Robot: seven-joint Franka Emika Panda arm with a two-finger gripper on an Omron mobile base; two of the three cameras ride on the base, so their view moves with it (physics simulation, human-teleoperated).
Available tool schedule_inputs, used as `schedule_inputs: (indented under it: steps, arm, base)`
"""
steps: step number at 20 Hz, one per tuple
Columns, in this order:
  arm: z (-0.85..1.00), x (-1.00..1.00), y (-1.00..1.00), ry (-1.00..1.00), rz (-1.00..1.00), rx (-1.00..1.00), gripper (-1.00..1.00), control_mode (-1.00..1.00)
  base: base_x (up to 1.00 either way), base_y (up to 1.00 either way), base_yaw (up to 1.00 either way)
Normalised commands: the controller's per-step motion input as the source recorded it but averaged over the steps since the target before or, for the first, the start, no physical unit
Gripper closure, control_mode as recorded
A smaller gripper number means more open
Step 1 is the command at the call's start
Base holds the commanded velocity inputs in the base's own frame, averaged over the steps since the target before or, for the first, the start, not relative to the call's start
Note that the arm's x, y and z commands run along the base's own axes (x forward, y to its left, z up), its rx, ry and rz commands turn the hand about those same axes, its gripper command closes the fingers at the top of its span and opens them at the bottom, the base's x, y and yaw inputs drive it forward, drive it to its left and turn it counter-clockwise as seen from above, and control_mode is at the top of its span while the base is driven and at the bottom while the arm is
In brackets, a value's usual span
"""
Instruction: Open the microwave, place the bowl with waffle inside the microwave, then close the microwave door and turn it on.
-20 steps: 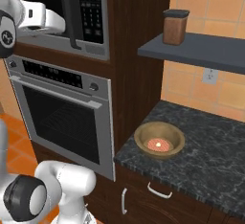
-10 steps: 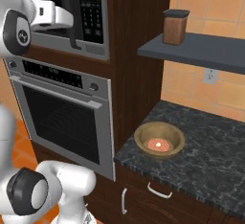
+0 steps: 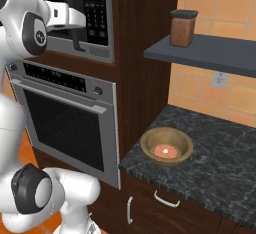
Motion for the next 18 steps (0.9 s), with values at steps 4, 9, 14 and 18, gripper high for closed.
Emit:
schedule_inputs:
  steps: [4,9,14,18]
  arm:
    - [0.00,0.46,0.00,0.00,-0.10,-0.01,-1.00,-1.00]
    - [0.00,0.53,0.00,-0.04,-0.11,0.00,-1.00,-1.00]
    - [-0.27,0.45,0.00,-0.16,-0.06,0.00,-1.00,-1.00]
    - [-0.51,0.52,0.18,-0.15,0.00,-0.01,-1.00,-1.00]
  base:
    - [0.00,0.00,0.00]
    - [0.00,0.00,0.00]
    - [0.00,0.00,0.00]
    - [0.00,0.00,0.00]
